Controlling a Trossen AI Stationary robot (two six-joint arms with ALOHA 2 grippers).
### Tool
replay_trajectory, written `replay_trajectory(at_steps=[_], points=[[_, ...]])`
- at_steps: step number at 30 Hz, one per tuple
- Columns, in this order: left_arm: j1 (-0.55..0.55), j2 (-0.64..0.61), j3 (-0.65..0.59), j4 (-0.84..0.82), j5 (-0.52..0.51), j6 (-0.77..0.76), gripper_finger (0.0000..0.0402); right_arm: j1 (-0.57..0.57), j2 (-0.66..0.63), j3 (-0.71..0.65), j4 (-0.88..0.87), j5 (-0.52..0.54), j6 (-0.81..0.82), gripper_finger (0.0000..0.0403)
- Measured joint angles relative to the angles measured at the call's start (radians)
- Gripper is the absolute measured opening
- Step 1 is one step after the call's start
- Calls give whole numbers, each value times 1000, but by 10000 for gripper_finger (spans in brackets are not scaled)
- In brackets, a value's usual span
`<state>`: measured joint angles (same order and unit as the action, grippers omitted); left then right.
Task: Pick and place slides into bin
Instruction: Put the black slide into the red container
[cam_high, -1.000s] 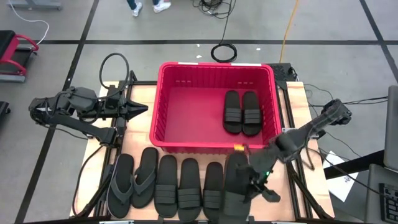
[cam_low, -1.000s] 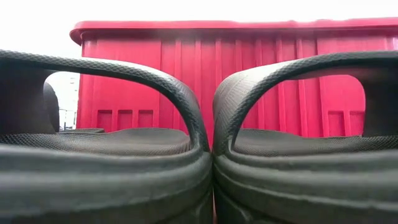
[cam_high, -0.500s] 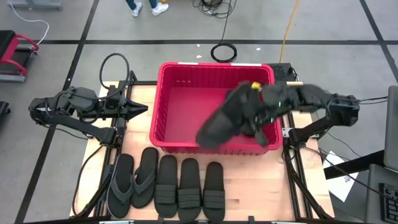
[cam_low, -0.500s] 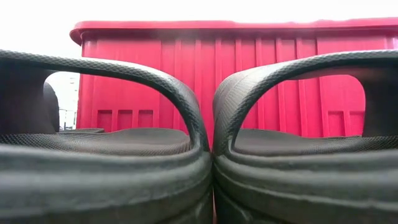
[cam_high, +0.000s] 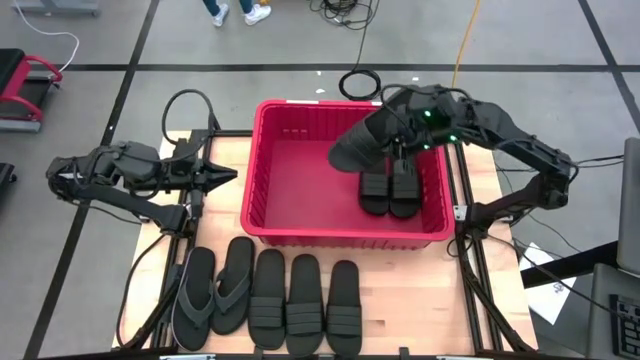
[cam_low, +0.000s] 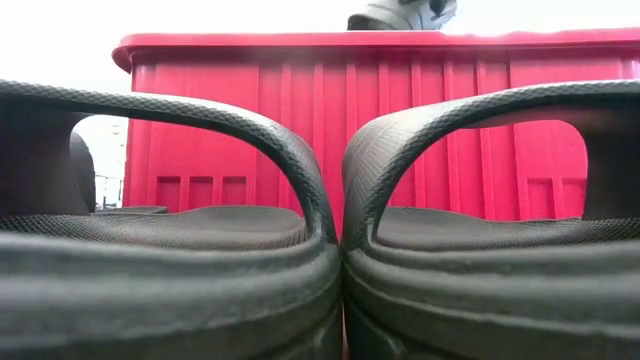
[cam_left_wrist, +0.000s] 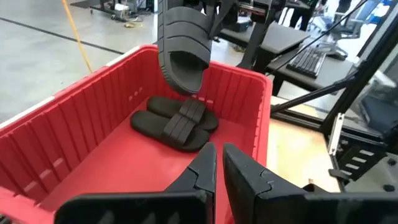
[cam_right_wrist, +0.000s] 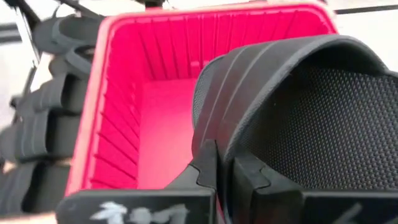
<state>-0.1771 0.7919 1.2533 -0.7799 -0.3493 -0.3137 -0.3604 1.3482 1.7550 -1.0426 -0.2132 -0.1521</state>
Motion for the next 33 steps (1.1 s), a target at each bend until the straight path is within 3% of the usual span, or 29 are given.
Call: replay_trajectory(at_steps=[5, 12, 14, 22, 27, 33], points=[[0, 9, 0, 4, -48, -47, 26, -66, 79, 0, -22, -83, -147, 3], [0, 22, 0, 22, -47, -91, 26, -114, 192, 0, 38, -82, -281, 3], [0, 24, 0, 22, -47, -93, 26, -114, 225, 0, 46, -129, -317, 3], [0, 25, 0, 20, -45, -36, 26, -120, 367, 0, 83, -209, -334, 2], [0, 25, 0, -2, -33, -39, 26, -131, 455, -1, 0, -355, -399, 2], [0, 25, 0, -37, -23, -47, 26, -130, 533, -1, -122, -378, -509, 2]])
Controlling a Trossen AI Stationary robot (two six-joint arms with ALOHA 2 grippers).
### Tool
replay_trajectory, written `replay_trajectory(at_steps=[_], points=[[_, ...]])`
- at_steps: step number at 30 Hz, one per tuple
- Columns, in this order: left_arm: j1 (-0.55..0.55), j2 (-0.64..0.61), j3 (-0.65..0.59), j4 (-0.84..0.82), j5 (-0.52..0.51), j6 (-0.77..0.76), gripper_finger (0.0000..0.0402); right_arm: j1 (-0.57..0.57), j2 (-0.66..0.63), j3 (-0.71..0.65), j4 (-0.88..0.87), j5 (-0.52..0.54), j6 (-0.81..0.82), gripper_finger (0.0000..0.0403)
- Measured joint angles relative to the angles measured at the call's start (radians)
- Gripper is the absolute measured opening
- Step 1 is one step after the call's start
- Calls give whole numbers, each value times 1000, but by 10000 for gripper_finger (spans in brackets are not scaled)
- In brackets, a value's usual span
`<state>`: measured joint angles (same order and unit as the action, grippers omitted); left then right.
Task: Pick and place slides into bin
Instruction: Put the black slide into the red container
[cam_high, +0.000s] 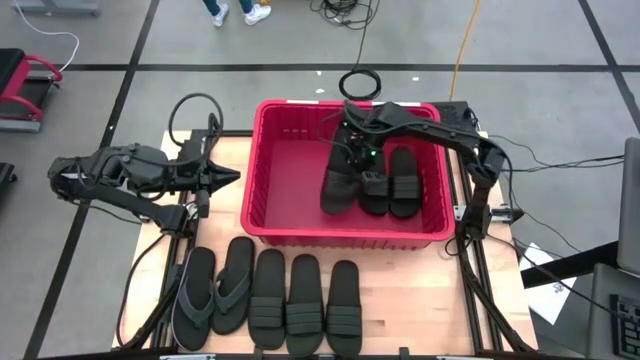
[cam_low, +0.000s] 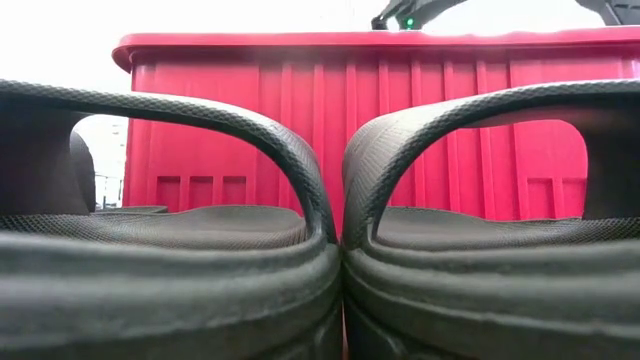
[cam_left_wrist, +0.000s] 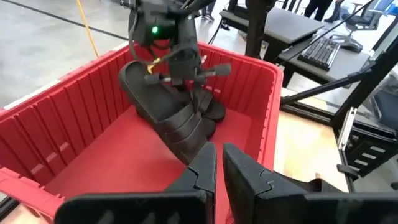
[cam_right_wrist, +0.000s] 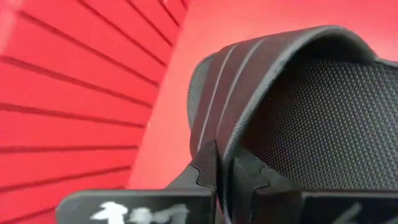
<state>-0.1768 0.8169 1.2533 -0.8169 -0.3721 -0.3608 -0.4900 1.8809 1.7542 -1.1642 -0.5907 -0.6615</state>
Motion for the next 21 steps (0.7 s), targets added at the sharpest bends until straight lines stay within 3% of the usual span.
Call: replay_trajectory(at_steps=[3, 11, 16, 21], points=[[0, 0, 0, 3, -10, 15, 26, -4, 40, 0, -25, 46, -20, 2], [0, 0, 0, 2, -18, 18, 26, -22, 117, 0, -5, 38, -47, 2], [0, 0, 0, 0, -18, 7, 26, -21, 131, 0, 38, -68, -92, 2], [0, 0, 0, 1, -18, -11, 26, -24, 172, 0, 44, -69, -111, 3]])
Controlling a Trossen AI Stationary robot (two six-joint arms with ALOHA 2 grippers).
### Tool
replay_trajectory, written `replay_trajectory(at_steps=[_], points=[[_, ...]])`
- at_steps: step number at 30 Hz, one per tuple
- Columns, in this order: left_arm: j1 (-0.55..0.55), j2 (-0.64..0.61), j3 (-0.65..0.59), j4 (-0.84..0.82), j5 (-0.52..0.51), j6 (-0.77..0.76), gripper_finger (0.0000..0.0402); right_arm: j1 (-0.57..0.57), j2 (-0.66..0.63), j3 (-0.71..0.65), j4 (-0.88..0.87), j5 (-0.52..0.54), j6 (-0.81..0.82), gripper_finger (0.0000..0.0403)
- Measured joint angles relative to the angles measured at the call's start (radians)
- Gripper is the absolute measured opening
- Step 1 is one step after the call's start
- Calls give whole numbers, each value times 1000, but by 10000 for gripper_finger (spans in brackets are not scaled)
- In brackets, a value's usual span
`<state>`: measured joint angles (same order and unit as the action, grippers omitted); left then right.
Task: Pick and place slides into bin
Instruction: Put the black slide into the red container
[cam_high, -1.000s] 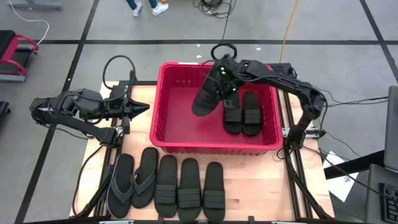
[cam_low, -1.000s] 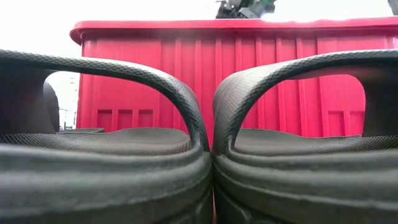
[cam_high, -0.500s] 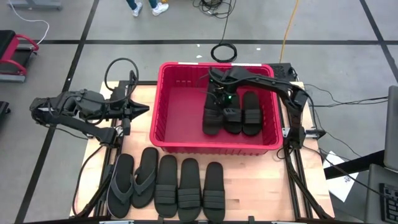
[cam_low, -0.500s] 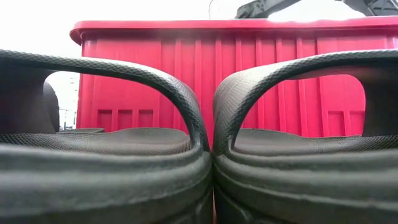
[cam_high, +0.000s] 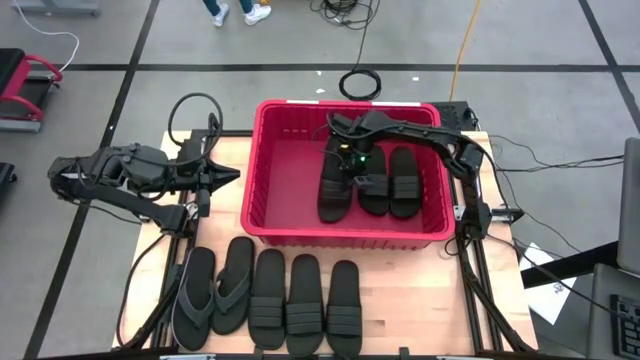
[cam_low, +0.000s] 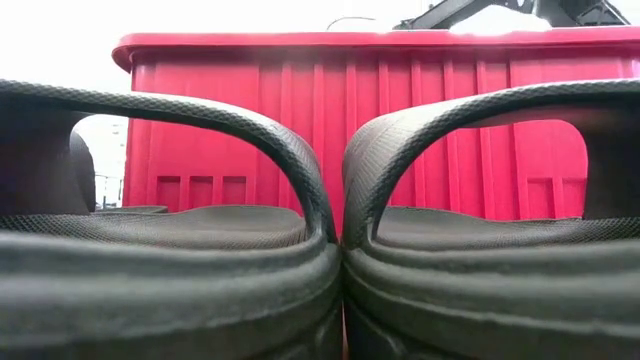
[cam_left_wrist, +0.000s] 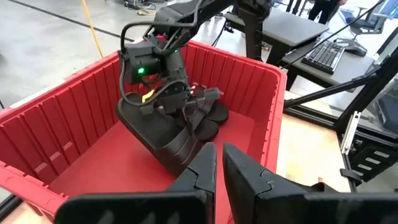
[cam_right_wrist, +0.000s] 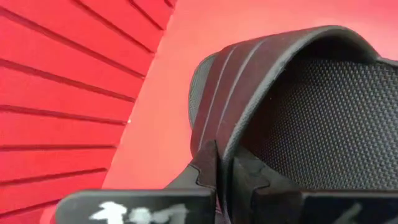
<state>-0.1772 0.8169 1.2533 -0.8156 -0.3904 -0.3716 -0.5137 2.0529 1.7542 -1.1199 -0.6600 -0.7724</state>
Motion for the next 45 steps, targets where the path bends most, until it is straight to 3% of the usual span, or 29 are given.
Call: replay_trajectory(at_steps=[10, 22, 31, 45], points=[[0, 0, 0, 2, -1, -8, 26, -43, 70, 3, -79, -34, -27, 6], [0, 0, 0, 4, -4, -8, 26, -79, 69, -1, -209, -17, -158, 3], [0, 0, 0, 4, -14, 13, 26, -80, 69, 0, -202, 2, -174, 5], [0, 0, 0, 4, -13, 78, 26, -74, 69, 0, -125, 97, -76, 109]])
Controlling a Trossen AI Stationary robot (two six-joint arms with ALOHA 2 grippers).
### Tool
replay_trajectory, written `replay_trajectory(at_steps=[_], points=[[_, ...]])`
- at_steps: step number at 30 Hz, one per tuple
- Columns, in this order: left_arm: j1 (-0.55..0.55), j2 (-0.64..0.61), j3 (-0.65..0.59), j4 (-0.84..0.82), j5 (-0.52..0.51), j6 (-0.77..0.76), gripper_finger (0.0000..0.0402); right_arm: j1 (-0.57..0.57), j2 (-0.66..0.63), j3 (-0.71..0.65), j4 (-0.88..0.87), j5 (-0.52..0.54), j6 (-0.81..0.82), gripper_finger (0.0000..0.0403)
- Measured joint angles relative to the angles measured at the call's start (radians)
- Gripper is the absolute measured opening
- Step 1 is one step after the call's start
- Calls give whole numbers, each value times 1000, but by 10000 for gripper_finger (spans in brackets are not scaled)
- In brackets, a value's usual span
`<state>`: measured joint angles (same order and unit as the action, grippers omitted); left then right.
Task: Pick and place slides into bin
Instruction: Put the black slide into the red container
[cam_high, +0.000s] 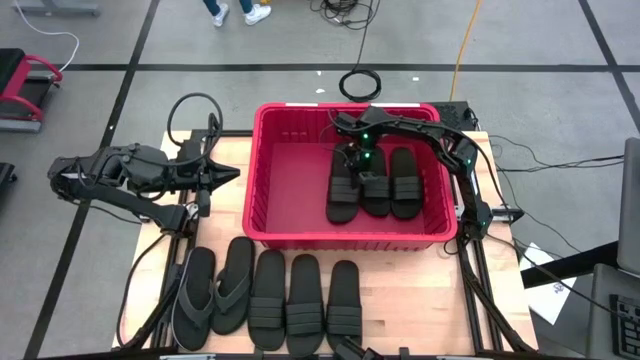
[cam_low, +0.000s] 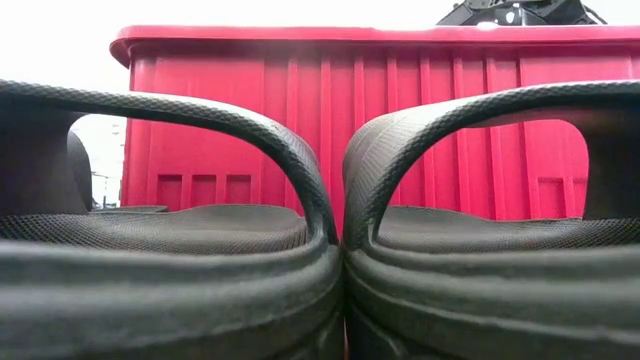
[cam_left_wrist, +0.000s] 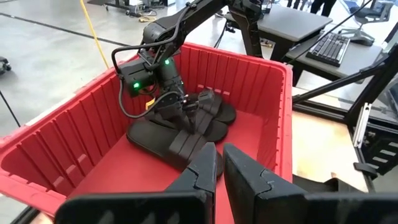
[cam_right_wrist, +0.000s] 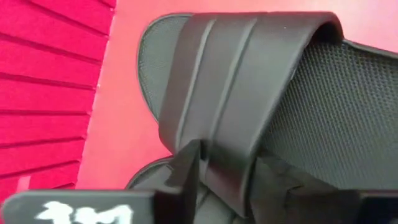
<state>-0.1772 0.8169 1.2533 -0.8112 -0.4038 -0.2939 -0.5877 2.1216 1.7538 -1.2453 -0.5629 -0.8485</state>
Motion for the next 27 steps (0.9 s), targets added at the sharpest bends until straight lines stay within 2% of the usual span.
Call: replay_trajectory(at_steps=[8, 15, 18, 22, 27], points=[[0, 0, 0, 0, 0, 30, 26, 8, -14, 0, 3, 75, 56, 159], [0, 0, 0, 0, 17, 27, 26, 7, -114, 0, 90, 96, 136, 166], [0, 0, 0, 0, 18, 27, 26, 9, -180, 0, 148, 140, 204, 165], [0, 0, 0, 0, 18, 81, 26, 20, -296, 0, 245, 145, 292, 157], [0, 0, 0, 0, 0, 147, 26, 43, -458, 0, 404, 131, 395, 104]])
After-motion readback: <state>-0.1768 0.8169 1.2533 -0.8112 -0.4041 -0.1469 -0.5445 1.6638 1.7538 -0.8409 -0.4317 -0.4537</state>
